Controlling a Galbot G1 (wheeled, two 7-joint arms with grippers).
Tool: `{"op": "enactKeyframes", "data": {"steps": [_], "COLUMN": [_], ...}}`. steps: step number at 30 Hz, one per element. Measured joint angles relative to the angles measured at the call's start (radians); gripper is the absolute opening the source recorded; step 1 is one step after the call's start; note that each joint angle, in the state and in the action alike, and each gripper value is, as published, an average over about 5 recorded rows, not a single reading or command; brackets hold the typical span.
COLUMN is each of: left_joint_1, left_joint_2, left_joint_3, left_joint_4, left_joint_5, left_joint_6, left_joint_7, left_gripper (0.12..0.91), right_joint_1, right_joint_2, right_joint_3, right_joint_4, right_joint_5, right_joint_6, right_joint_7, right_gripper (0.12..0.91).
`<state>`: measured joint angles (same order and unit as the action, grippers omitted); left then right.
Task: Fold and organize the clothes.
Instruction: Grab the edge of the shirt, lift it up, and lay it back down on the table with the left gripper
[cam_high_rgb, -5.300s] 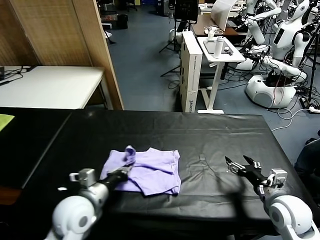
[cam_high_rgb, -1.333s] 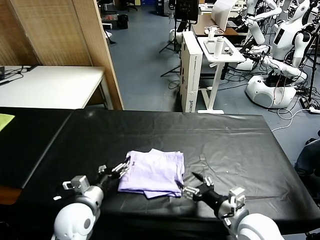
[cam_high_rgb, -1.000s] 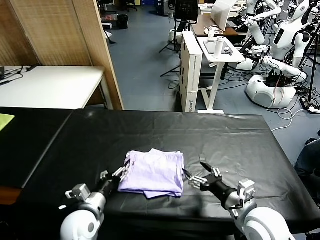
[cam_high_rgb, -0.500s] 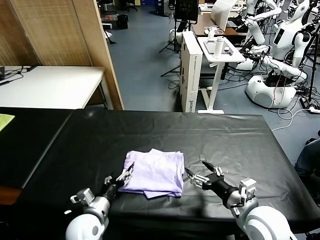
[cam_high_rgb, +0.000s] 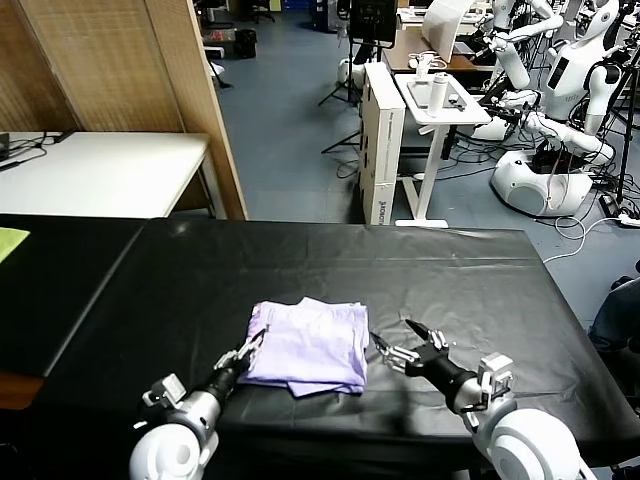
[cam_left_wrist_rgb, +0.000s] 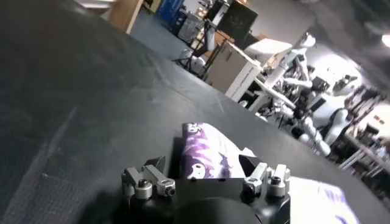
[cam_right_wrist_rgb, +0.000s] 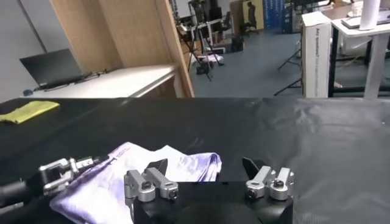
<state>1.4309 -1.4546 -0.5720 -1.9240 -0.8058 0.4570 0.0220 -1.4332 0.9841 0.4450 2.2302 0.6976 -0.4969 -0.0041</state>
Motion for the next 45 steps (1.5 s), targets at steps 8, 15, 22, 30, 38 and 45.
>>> {"op": "enactKeyframes", "data": {"steps": [8,15,22,30,38,45], "left_joint_1": [-0.01,-0.018,-0.007,0.02,0.063,0.074], "left_joint_2": [0.007,0.081,0.225,0.431,0.565,0.491], "left_joint_3": [-0.015,-0.052,-0.119,-0.225,-0.315,-0.228], "left_joint_4": [-0.019,-0.056,-0.083,-0.087,-0.163,-0.286], "left_joint_5": [0.024,0.209,0.222,0.157,0.217,0.197], "left_joint_6": [-0.017,-0.065,-0.06,-0.059,-0.044,0.046], "left_joint_7": [-0.024,0.005,0.004,-0.002,-0.029,-0.092], "left_gripper": [0.188,0.183,0.183,0.183,0.183,0.183], "right_joint_1": [-0.005,0.003,0.016,0.018,0.012,0.007], "right_joint_2": [0.012,0.03,0.043,0.055,0.072,0.08], "right_joint_3": [0.003,0.003,-0.003,-0.005,-0.008,-0.012], "right_joint_4": [-0.012,-0.032,-0.048,-0.061,-0.074,-0.074], "right_joint_5": [-0.015,-0.024,-0.024,-0.024,-0.025,-0.034], "right_joint_6": [0.003,0.007,0.008,0.01,0.014,0.014], "right_joint_7": [0.0,0.002,0.006,0.006,0.007,0.008], "right_gripper": [0.907,0.907,0.907,0.907,0.907,0.907]}}
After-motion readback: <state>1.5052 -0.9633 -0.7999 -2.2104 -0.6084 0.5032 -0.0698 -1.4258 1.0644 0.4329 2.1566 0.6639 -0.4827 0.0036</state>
